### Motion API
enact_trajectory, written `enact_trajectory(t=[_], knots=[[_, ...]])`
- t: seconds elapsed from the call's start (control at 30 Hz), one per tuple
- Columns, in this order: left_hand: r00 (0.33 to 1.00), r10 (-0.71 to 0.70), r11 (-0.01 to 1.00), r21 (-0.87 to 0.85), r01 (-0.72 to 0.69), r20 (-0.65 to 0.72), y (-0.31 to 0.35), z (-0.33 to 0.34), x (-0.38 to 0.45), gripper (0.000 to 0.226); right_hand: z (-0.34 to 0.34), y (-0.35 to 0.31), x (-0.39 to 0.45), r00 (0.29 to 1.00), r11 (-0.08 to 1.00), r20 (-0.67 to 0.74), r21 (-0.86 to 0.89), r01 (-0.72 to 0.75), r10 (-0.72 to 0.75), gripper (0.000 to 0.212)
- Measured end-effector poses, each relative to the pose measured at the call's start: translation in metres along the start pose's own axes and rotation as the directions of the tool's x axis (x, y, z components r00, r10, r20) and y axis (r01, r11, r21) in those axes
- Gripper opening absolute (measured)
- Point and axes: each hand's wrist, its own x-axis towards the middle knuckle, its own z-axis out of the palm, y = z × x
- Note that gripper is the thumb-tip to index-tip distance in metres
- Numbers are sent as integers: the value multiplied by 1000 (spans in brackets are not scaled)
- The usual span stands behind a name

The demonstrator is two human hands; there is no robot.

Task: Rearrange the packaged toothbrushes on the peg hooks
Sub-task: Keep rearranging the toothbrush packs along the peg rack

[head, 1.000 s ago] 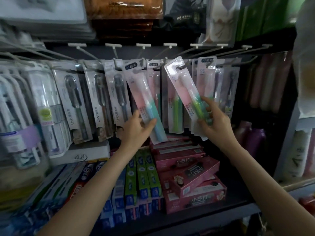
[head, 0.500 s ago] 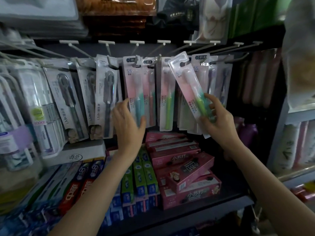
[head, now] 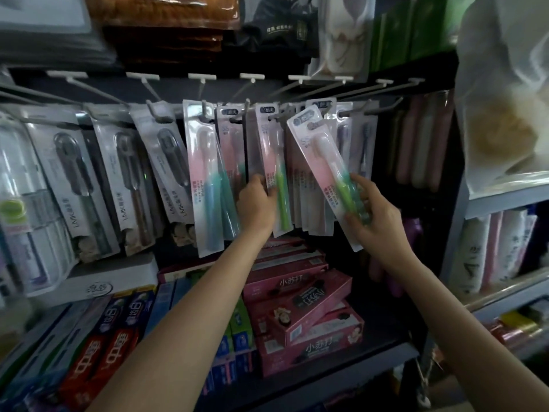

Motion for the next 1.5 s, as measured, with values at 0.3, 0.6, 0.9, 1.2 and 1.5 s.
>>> enact_trajectory(t=[0.3, 0.6, 0.9, 1.2, 1.5], knots=[[1000, -29, 993, -113, 29, 7, -9, -31, -2, 13, 10, 5, 5, 1000, 1000, 8, 10, 13, -13, 57], [990, 144, 973, 182, -141, -3, -31, -63, -23, 8, 26, 5, 1, 1000, 1000, 14, 21, -12, 12, 63], [979, 203, 969, 146, -201, 3, -40, -82, -34, 10, 42, 0, 0, 996, 996, 60, -48, 69, -66, 59], [996, 92, 989, -116, -90, 9, -25, -71, -17, 10, 46, -14, 1, 996, 998, 73, -16, 55, -54, 59], [995, 100, 995, 12, -100, 24, -24, -67, 2, 23, 29, -24, 6, 986, 991, 147, 116, 59, -76, 65]])
